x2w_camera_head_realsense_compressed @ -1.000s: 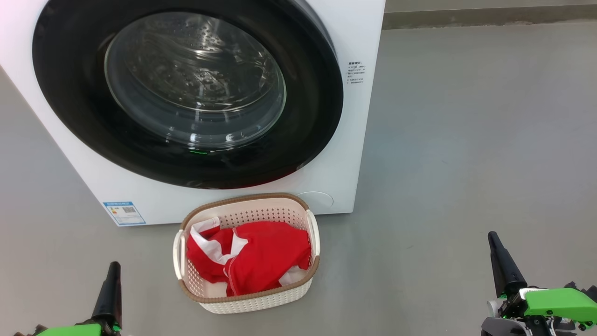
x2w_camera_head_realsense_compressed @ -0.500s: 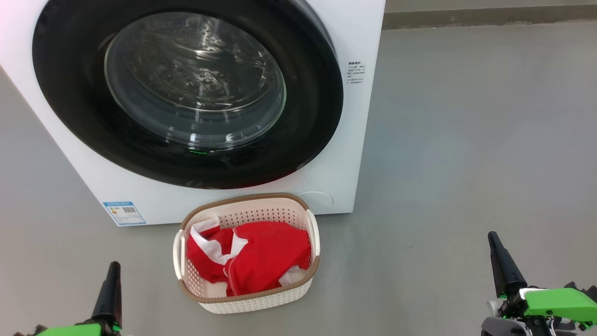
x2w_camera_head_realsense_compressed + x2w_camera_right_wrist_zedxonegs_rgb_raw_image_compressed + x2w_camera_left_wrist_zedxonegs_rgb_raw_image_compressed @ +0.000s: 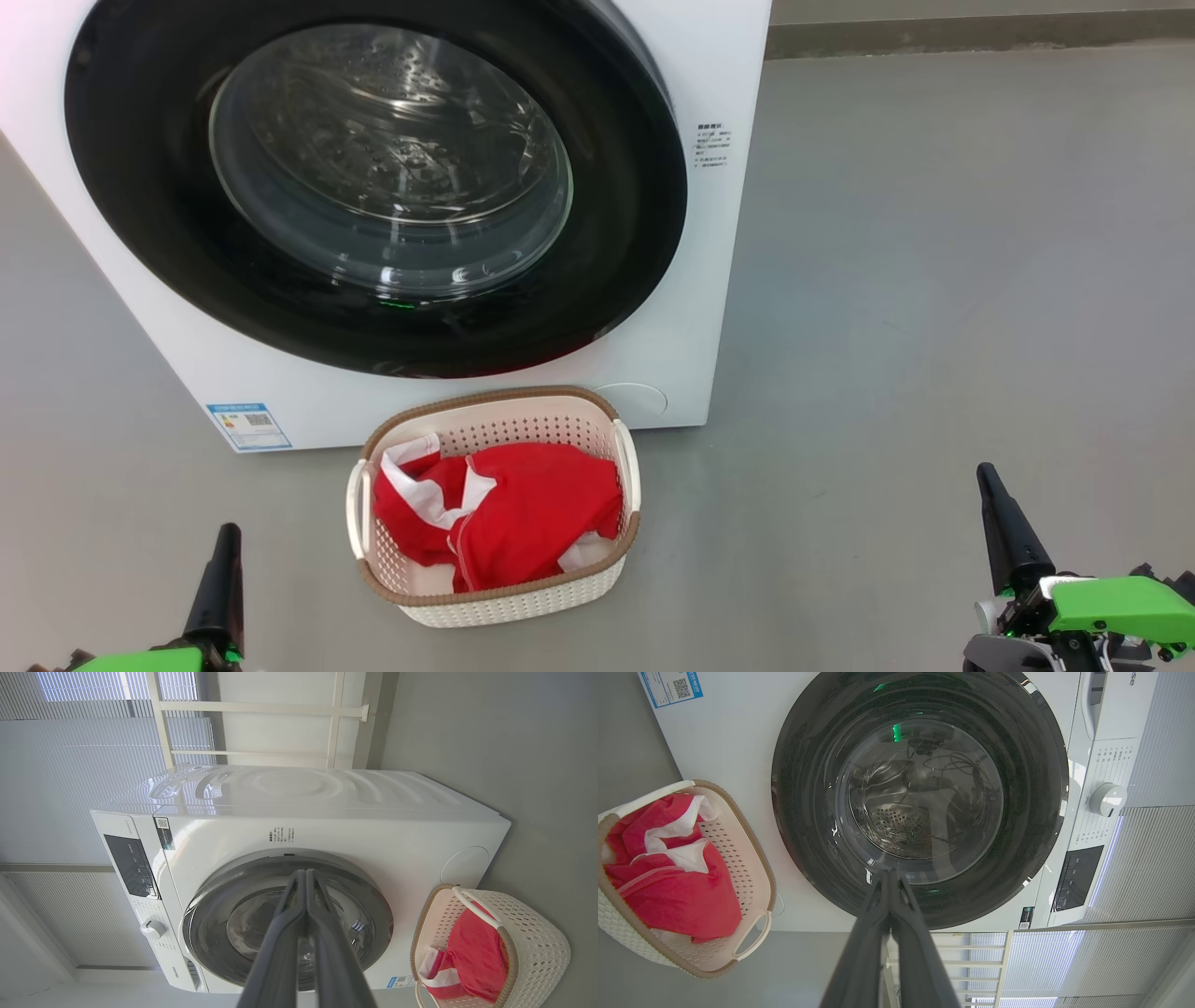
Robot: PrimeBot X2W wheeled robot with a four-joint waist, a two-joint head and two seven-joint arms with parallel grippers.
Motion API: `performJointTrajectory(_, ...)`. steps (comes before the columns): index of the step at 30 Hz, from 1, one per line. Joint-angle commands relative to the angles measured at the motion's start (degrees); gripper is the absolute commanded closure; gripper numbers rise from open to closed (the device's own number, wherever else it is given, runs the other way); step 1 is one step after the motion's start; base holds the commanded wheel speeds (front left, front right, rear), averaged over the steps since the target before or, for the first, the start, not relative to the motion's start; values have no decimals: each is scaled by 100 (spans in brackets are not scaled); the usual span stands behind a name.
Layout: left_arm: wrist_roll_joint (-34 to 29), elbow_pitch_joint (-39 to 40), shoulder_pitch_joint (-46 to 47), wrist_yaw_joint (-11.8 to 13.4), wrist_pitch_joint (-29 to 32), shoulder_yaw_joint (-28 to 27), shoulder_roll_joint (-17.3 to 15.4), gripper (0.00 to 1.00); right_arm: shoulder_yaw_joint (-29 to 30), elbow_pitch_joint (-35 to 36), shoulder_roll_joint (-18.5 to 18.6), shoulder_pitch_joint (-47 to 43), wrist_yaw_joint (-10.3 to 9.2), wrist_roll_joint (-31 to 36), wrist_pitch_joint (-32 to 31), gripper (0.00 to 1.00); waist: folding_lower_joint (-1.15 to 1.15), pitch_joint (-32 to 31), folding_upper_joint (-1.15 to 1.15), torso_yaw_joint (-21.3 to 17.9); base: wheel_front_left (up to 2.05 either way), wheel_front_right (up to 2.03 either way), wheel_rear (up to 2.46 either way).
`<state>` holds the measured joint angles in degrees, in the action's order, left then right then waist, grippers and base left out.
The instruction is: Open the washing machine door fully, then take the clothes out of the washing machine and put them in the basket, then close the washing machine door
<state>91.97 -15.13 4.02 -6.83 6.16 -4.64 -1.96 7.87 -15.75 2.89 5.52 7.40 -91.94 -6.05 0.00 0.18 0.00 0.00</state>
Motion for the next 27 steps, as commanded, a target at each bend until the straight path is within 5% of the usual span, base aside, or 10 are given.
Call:
performJointTrajectory(1, 16, 108, 218, -66, 36, -192, -93, 100, -133, 173, 1, 67, 9, -21, -45, 100, 0, 0, 0, 0, 0, 0, 0)
performJointTrajectory(27, 15, 108, 218, -66, 37, -193, -93, 100, -131, 172, 0, 67, 9, -19, -47, 100, 0, 0, 0, 0, 0, 0, 0)
